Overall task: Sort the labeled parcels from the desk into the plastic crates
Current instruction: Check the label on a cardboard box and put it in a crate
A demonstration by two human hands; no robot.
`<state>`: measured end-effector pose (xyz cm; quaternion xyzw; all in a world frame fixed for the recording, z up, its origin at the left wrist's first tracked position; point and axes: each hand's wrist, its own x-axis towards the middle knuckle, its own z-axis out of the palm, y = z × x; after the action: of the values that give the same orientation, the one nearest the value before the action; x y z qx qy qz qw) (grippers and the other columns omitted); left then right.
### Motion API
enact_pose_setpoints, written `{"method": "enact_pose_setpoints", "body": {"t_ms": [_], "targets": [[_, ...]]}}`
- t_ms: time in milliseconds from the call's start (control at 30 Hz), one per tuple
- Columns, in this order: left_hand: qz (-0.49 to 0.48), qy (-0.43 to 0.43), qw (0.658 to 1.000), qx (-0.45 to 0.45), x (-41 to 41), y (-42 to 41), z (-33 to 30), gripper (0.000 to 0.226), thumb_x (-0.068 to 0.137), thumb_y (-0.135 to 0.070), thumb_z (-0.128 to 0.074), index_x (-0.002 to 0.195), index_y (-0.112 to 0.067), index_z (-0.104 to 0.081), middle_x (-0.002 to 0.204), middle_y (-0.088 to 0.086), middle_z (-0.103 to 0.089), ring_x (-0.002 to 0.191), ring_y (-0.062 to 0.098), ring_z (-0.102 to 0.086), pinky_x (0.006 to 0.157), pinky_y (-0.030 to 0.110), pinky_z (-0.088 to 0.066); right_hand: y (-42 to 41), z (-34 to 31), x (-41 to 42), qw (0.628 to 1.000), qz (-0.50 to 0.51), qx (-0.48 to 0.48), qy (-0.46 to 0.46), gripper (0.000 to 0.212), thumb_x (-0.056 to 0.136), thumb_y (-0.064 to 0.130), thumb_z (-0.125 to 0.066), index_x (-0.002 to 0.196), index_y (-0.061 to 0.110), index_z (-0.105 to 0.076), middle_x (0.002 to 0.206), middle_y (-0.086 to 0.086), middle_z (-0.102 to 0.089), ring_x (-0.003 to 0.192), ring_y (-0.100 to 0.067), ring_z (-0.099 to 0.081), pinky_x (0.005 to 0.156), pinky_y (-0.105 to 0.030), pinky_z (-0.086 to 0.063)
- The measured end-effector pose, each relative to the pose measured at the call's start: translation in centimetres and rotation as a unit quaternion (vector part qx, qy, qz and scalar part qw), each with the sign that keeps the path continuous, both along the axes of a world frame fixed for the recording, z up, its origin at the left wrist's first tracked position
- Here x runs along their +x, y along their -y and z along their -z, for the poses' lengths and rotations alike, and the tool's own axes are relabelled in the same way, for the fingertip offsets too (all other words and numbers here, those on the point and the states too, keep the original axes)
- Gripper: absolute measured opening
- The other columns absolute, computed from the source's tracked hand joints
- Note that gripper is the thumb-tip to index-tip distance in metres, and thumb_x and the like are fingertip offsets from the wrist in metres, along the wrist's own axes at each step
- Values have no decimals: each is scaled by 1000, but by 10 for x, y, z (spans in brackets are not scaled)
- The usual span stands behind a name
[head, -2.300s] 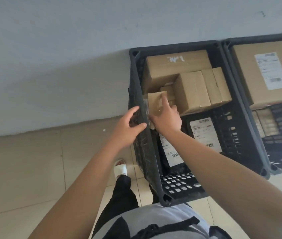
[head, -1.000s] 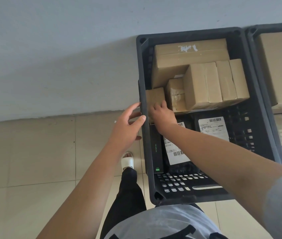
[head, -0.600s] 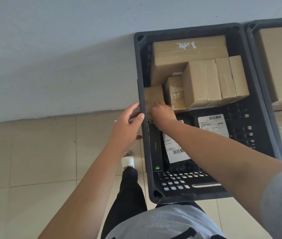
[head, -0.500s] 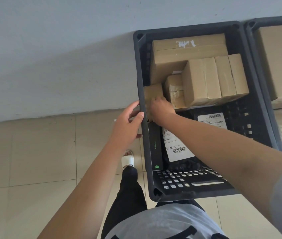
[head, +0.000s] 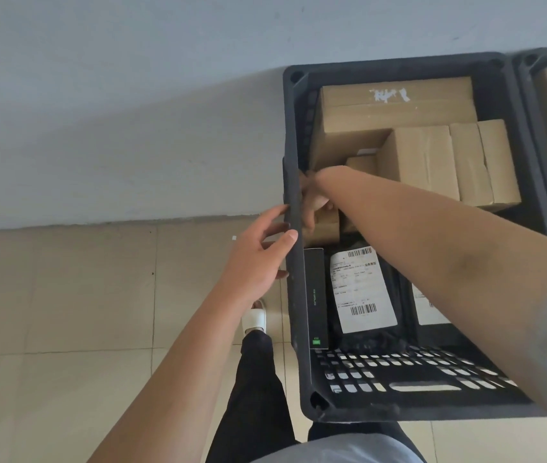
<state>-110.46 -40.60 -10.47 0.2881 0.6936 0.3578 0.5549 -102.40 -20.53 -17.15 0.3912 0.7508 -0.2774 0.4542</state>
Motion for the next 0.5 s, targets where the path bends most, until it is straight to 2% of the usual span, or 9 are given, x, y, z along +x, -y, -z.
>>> {"method": "enact_pose_setpoints", "body": {"t_ms": [67,167,333,500], "targets": [[-7,7,1000,-1,-1,0,0,45,103,-27,-61,146,-41,-52,133,-9,-64,107,4,-67,80,39,-66,1,-3,1,1000,-16,20,0,111,80,37,-87,162,12,-17,161,-14,-30,144,-38,-40,111,-48,-47],[-9,0,1000,-3,1,1,0,45,103,-27,-61,146,-40,-52,135,-8,-64,110,7,-66,82,42,-65,9,-6,6,996,-51,74,-18,128,74,38,-90,164,14,-3,168,-14,-11,149,-41,-32,107,-48,-47],[-11,-1,1000,-1,2,1,-5,45,104,-26,-61,146,-38,-52,134,-9,-64,104,4,-68,79,39,-66,17,-5,18,981,-67,161,-84,142,62,35,-94,164,15,3,166,-13,-14,136,-41,-48,95,-48,-54],[-15,-5,1000,-3,4,1,-5,47,104,-25,-60,148,-37,-50,134,-10,-64,101,4,-69,76,34,-66,33,20,23,976,-76,188,-78,141,65,31,-91,164,13,8,172,-11,5,139,-37,-48,87,-44,-54]]}}
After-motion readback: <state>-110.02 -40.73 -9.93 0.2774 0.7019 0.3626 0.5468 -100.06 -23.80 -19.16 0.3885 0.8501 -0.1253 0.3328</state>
